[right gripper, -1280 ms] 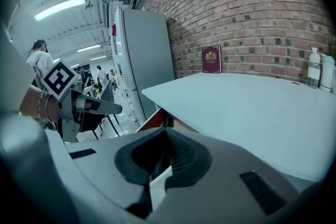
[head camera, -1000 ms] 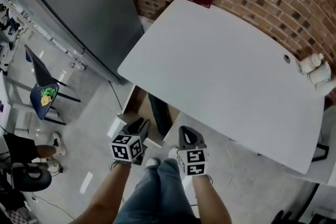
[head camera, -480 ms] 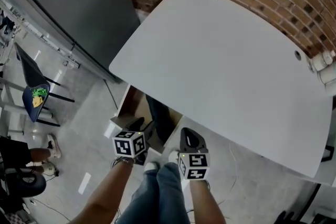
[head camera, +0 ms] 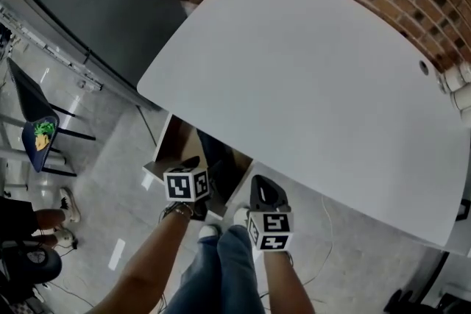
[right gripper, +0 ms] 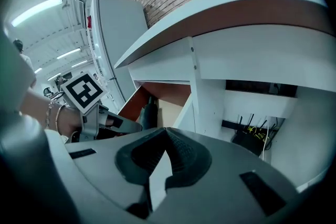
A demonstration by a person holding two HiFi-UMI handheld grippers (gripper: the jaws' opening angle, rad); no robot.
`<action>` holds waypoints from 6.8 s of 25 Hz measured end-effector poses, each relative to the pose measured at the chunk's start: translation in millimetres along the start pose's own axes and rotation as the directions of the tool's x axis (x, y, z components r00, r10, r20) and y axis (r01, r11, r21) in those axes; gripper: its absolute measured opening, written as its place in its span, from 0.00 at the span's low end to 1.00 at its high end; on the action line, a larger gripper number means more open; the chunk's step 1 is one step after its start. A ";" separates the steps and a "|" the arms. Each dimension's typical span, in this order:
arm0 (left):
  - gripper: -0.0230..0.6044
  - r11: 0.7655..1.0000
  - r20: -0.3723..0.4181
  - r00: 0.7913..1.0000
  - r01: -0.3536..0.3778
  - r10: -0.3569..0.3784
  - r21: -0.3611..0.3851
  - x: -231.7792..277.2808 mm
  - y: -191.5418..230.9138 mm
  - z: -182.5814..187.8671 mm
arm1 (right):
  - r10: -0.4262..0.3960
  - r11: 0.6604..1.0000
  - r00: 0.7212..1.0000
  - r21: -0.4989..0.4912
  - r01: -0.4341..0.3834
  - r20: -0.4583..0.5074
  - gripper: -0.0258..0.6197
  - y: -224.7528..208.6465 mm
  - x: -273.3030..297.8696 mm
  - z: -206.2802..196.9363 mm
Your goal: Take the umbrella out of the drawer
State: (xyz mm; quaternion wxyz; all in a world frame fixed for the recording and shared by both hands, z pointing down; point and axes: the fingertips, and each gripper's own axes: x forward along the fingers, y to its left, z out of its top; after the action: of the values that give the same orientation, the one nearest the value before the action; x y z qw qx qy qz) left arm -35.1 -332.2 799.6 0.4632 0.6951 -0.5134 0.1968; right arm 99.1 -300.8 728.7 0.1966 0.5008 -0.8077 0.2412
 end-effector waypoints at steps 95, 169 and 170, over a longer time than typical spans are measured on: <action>0.47 0.993 -0.123 0.991 0.031 -0.045 -0.113 -138.5 8.8 -6.9 | -0.042 0.999 0.995 -0.023 0.044 0.089 0.03 89.7 -94.9 83.6; 0.46 0.828 0.704 0.657 -0.216 -0.268 0.517 -523.3 -199.4 185.8 | 0.018 0.926 0.788 -0.308 0.220 0.616 0.03 162.5 -372.6 367.9; 0.46 0.828 0.703 0.659 -0.217 -0.267 0.517 -523.5 -198.5 185.1 | 0.015 0.926 0.787 -0.305 0.221 0.616 0.03 163.4 -372.8 368.2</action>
State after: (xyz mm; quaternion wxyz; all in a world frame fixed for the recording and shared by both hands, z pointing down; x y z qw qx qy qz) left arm -101.6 -202.0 228.3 -0.0134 0.8237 -0.5662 0.0268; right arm 80.4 -188.2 191.9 0.0283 0.5505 -0.8287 -0.0966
